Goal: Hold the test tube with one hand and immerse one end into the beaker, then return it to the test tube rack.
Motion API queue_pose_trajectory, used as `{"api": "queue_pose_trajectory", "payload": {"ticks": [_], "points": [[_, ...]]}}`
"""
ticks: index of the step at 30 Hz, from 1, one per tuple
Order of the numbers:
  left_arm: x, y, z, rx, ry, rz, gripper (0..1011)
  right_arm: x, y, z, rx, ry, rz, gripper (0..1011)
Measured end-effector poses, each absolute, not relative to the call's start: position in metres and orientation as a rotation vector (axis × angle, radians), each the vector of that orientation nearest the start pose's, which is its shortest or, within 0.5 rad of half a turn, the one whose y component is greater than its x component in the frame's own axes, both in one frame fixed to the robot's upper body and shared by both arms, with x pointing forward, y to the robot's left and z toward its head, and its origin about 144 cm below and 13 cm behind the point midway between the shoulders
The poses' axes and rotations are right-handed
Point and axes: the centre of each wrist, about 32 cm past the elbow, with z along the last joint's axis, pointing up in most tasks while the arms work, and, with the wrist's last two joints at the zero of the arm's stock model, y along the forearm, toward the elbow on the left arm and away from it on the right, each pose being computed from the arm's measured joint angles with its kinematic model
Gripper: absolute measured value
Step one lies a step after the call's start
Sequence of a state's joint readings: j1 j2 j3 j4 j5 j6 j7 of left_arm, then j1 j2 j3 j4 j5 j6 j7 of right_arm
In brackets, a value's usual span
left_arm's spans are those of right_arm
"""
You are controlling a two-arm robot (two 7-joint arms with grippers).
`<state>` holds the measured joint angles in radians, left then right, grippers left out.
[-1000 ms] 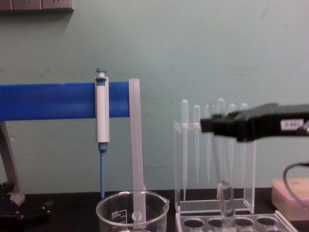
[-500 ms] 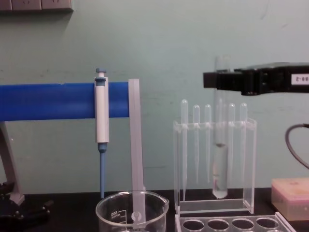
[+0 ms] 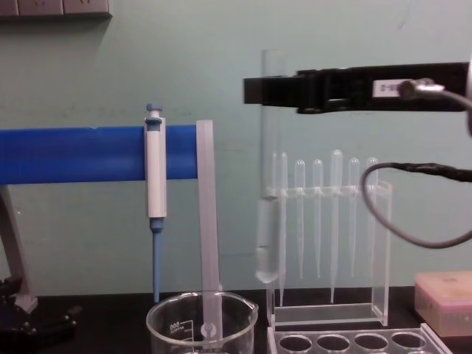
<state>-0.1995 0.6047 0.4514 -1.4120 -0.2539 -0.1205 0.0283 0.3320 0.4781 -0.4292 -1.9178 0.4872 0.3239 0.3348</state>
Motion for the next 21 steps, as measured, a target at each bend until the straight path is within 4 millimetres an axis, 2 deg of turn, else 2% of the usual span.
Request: {"api": "queue_pose_trajectory", "payload": {"ticks": [12, 21], "points": [[0.489, 0.310, 1.140, 0.304, -0.285, 1.248, 1000, 0.480, -0.169, 1.303, 0.001, -0.153, -0.686, 225], [0.489, 0.310, 1.140, 0.304, -0.285, 1.248, 1000, 0.485, -0.157, 1.280, 0.011, -0.163, -0.703, 225]]}}
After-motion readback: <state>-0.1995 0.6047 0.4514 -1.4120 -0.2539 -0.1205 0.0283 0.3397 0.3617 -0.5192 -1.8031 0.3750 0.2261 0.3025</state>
